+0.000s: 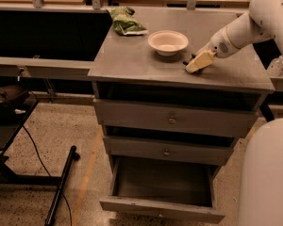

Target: Place rxbar chocolate into bottom drawer

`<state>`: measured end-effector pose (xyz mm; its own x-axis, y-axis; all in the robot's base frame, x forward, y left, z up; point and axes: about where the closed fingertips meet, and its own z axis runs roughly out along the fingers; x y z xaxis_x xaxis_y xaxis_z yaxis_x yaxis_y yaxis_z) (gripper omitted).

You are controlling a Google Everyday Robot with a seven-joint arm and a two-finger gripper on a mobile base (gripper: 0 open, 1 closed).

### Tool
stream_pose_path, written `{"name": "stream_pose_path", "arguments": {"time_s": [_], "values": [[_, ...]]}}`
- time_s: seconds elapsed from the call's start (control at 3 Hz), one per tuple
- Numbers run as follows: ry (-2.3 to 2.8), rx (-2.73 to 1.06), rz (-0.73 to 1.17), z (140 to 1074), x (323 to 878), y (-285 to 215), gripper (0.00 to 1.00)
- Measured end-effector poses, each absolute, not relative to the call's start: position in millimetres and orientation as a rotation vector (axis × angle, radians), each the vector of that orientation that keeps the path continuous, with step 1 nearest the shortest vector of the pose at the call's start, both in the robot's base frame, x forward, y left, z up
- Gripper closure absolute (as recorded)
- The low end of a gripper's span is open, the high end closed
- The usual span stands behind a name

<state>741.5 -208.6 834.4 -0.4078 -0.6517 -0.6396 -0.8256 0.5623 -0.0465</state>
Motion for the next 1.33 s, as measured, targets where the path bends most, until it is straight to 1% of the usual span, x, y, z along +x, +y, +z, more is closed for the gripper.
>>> {"name": "stream_pose_path", "arguments": {"time_s": [0.33, 0.67, 1.0, 1.33], "values": [[2.179, -1.183, 0.367, 836.2, 739.9, -208.4, 1.00], [2.127, -1.219, 0.353, 853.8, 718.2, -209.4, 1.00], [1.949, -1.269, 0.245, 915.2, 662.0, -218.5, 1.00], [1.898, -1.300, 0.191, 942.4, 618.9, -218.7, 1.00]]}}
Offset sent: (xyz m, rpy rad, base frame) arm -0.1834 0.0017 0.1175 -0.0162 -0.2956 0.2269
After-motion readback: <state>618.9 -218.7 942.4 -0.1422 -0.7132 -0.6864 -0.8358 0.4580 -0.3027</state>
